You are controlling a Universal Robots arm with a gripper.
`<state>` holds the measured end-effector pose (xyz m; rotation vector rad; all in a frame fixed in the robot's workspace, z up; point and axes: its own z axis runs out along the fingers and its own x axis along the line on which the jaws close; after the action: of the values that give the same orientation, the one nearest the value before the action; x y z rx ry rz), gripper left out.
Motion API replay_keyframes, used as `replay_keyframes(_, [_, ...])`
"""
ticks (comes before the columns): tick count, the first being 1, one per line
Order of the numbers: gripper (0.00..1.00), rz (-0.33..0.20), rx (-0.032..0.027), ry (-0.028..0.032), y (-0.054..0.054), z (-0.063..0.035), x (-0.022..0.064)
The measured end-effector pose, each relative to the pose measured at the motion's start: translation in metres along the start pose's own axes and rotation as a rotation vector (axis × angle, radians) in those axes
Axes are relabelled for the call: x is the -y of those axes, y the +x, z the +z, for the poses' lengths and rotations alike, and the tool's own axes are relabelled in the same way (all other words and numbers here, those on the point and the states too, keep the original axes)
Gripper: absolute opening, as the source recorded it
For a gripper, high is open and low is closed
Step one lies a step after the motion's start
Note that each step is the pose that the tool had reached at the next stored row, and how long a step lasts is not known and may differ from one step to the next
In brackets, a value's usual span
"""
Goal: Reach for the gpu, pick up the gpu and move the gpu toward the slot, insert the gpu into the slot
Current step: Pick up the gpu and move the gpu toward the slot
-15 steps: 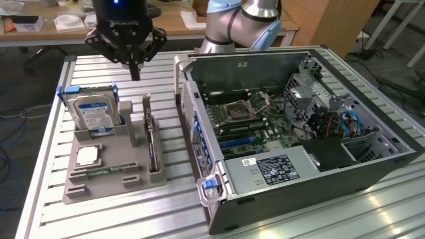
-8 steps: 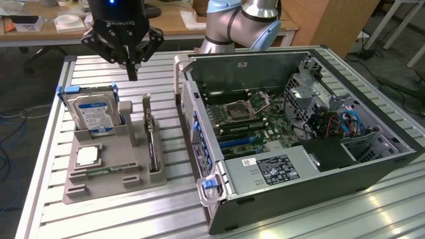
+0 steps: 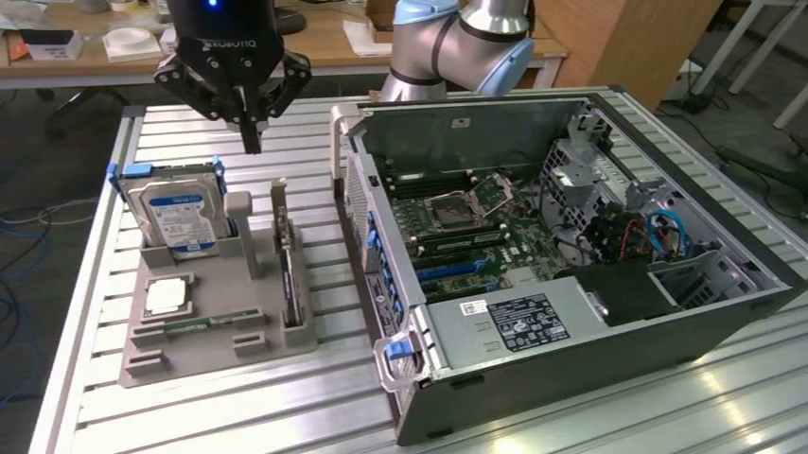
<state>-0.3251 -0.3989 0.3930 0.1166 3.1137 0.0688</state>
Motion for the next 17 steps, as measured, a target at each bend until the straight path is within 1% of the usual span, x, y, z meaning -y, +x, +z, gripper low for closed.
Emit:
replay_keyframes(2, [0.11, 0.0, 0.0, 0.0, 0.0, 0.0, 0.0])
replay_keyframes(4, [0.23, 0.0, 0.0001, 0.0, 0.0, 0.0, 0.0])
replay_keyframes(5, [0.23, 0.0, 0.0, 0.0, 0.0, 0.0, 0.0])
replay_keyframes(8, [0.41, 0.0, 0.0, 0.0, 0.0, 0.0, 0.0])
replay_keyframes(10, [0.41, 0.0, 0.0, -0.0001, 0.0, 0.0, 0.0])
replay_keyframes(11, [0.47, -0.001, 0.0, 0.0, 0.0, 0.0, 0.0005])
replay_keyframes(12, [0.53, -0.005, -0.0001, -0.0001, 0.0002, 0.0, 0.0009])
replay_keyframes(13, [0.53, -0.017, -0.0007, -0.0004, 0.0002, 0.0, 0.0009])
replay_keyframes(15, [0.65, -0.046, -0.003, -0.0009, 0.0002, 0.0007, 0.001])
replay_keyframes(17, [0.65, -0.069, -0.0063, -0.0015, 0.0001, 0.0028, 0.0017])
